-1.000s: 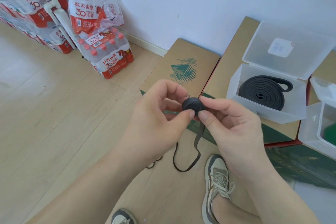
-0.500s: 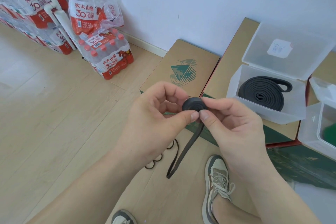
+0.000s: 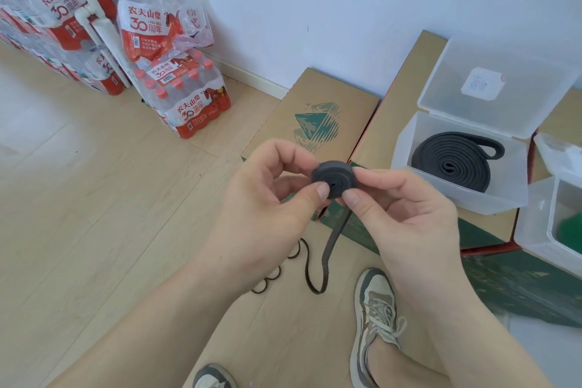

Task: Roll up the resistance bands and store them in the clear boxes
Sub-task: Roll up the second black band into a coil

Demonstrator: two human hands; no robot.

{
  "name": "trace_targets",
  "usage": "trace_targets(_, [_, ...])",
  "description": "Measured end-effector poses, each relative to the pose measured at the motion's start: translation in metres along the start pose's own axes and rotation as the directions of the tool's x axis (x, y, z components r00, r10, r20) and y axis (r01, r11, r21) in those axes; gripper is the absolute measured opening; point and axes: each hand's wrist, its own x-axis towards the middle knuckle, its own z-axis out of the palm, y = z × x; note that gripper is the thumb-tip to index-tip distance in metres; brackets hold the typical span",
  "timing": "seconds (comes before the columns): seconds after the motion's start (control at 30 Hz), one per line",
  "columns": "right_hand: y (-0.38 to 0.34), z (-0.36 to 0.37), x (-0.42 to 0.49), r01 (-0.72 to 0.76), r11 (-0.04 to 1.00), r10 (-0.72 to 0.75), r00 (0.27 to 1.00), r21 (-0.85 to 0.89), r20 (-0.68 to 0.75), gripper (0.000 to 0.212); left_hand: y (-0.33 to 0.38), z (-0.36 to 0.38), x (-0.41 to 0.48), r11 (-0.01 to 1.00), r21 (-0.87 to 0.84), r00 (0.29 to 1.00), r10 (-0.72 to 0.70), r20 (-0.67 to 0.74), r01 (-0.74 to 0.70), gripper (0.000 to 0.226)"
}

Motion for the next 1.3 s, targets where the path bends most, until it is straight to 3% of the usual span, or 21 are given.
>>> trace_targets(0.1, [0.006,-0.001,-0.001,0.037,0.993,-0.036,0.999,-0.108,0.015,0.028,-0.002,0.002,-0.001,0.986,0.166,1.0,-0.005,-0.012,0.007,0.022])
trace_targets(0.2, [0.01,-0.004,0.001,0.222,0.925,-0.193,0.973,-0.309,0.122,0.03,-0.007,0.001,-0.001,0.892,0.429,0.984,0.175,-0.041,-0.141,0.017])
trace_targets(0.3, [0.012,-0.005,0.002,0.373,0.82,-0.285,0.924,-0.434,0.257,0.028,-0.011,-0.001,-0.001,0.789,0.54,0.946,0.321,0.041,-0.291,0.032])
trace_targets(0.4, [0.012,-0.005,0.001,0.34,0.854,-0.264,0.936,-0.394,0.235,0.028,-0.008,0.001,-0.004,0.825,0.481,0.952,0.292,0.087,-0.297,0.035])
trace_targets(0.53, [0.005,-0.003,0.0,0.041,0.993,-0.038,0.999,-0.114,0.034,0.029,0.0,-0.001,0.0,0.973,0.197,0.991,0.131,-0.025,-0.124,0.032])
trace_targets(0.67, [0.001,0.001,0.001,0.005,1.0,-0.006,1.0,0.03,0.017,0.027,0.001,0.0,0.0,0.998,0.044,0.999,0.049,-0.02,-0.048,0.027])
trace_targets(0.77, [0.005,0.0,0.0,0.061,0.994,-0.058,0.998,-0.087,0.029,0.031,-0.005,0.002,0.0,0.987,0.157,0.998,0.049,-0.038,-0.042,0.026])
trace_targets(0.87, [0.011,-0.004,0.002,0.242,0.923,-0.215,0.969,-0.298,0.121,0.031,-0.008,0.003,-0.002,0.87,0.45,0.974,0.227,-0.004,-0.202,0.028])
trace_targets(0.97, [0.012,-0.005,0.003,0.361,0.849,-0.311,0.932,-0.386,0.186,0.032,-0.009,0.005,-0.002,0.792,0.51,0.938,0.331,0.101,-0.334,0.03])
trace_targets(1.07, [0.008,-0.006,-0.002,0.344,0.863,-0.306,0.939,-0.371,0.158,0.031,-0.006,0.008,-0.003,0.863,0.429,0.962,0.264,0.067,-0.267,0.026])
trace_targets(1.17, [0.004,-0.008,-0.011,0.137,0.975,-0.139,0.99,-0.177,0.001,0.032,-0.002,0.008,-0.004,0.97,0.216,0.993,0.118,-0.003,-0.114,0.028])
trace_targets(1.3, [0.001,-0.01,-0.022,0.032,0.999,-0.034,0.995,-0.024,-0.089,0.032,0.001,0.007,-0.007,0.994,0.053,0.995,0.093,0.025,-0.094,0.025])
